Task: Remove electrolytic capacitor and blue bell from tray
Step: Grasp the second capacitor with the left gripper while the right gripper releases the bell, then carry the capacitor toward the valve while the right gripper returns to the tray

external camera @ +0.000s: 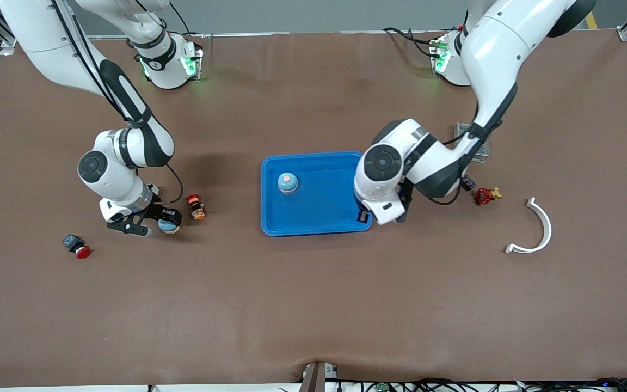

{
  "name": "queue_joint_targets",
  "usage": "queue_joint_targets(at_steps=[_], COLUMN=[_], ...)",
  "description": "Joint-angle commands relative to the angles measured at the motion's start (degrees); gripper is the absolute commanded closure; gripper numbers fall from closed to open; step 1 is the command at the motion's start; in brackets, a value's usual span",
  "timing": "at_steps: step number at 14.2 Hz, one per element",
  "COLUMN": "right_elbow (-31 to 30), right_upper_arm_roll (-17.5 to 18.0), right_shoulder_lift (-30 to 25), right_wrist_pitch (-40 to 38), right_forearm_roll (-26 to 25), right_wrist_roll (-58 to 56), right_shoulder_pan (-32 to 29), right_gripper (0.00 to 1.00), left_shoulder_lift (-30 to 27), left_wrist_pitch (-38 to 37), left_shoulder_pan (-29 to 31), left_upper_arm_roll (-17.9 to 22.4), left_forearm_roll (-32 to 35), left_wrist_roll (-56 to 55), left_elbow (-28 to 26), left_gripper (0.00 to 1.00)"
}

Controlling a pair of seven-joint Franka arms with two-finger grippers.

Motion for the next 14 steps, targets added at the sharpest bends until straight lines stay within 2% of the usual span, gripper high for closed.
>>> queue_joint_targets(at_steps=[1, 2, 5, 6, 10, 14], right_elbow=[0.05, 1.09, 12.66, 15.75, 22.45, 25.44], right_upper_arm_roll=[-0.14, -0.14, -0.14, -0.14, 0.48, 0.48], right_shoulder_lift=[-0.75, -2.15, -6.72, -7.95, -11.74, -13.24], right_wrist_pitch=[-0.35, -4.62, -31.37, -37.3, -46.31, -46.32], right_forearm_roll=[0.98, 0.46, 0.71, 1.32, 1.5, 6.94], right_wrist_roll=[0.07, -0.11, 1.29, 4.34, 21.13, 39.12], right_shoulder_pan=[0.39, 0.22, -0.13, -0.22, 2.58, 6.72], right_gripper=[0.0, 0.0, 0.0, 0.0, 0.0, 0.0], left_shoulder_lift=[-1.77, -1.95, -2.04, -2.3, -4.41, -4.32], left_wrist_pitch=[-3.95, -5.27, -8.0, -8.7, -8.89, -8.8], left_shoulder_pan=[4.28, 5.52, 9.3, 10.61, 19.92, 24.77], left_upper_arm_roll=[-0.19, -0.19, -0.19, -0.1, -0.19, -0.02], left_forearm_roll=[0.06, 0.06, -0.02, 0.32, 0.41, 0.85], left_wrist_roll=[7.96, 12.08, 21.66, 25.09, 40.91, 49.63], left_elbow=[-1.74, -1.91, -3.05, -4.01, -8.5, -9.38], left_gripper=[1.0, 1.0, 1.0, 1.0, 1.0, 1.0])
